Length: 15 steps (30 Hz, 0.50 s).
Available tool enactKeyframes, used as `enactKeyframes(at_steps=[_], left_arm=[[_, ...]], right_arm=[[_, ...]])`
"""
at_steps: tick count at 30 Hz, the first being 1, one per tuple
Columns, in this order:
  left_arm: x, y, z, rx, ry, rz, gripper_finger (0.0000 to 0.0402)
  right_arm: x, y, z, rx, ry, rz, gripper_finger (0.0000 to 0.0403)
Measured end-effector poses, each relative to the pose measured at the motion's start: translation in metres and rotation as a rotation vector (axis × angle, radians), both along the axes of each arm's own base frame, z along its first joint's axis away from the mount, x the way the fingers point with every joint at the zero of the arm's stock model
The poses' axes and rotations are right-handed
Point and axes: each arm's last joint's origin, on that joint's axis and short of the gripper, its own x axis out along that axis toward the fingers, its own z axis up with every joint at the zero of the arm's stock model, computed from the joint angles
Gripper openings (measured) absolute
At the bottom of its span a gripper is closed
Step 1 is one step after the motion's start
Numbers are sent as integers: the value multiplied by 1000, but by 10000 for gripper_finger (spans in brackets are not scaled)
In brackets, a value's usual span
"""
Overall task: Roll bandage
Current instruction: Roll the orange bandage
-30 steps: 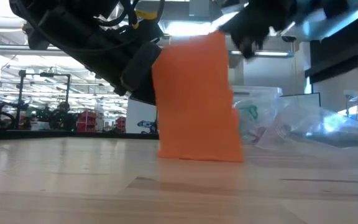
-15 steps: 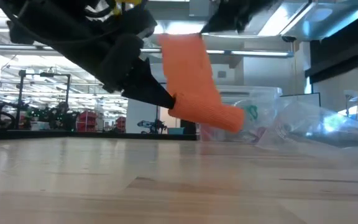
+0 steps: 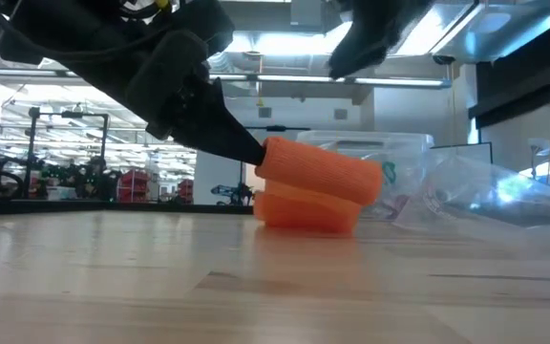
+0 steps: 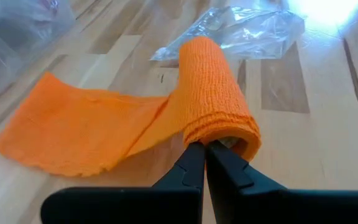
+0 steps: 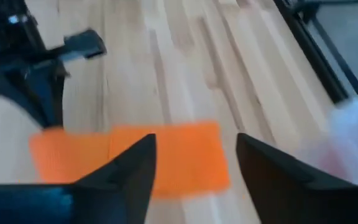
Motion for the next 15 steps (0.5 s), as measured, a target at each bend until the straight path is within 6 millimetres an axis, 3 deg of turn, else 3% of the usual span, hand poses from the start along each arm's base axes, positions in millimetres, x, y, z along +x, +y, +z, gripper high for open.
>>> enactKeyframes(at_steps=[3, 8, 11, 15], left_arm=[[0, 0, 1, 3, -5, -3, 0], [1, -1, 4, -16, -25, -15, 0], [-1, -2, 15, -77, -24, -77, 0], [-11, 3, 48, -71, -71, -104, 0]], right_arm=[[-15, 5, 19, 5, 109, 18, 261], [-40, 28, 21, -6, 151, 110, 283], [-55, 44, -1, -44, 116, 172, 283], [-70, 59, -43, -94, -40, 231, 276]])
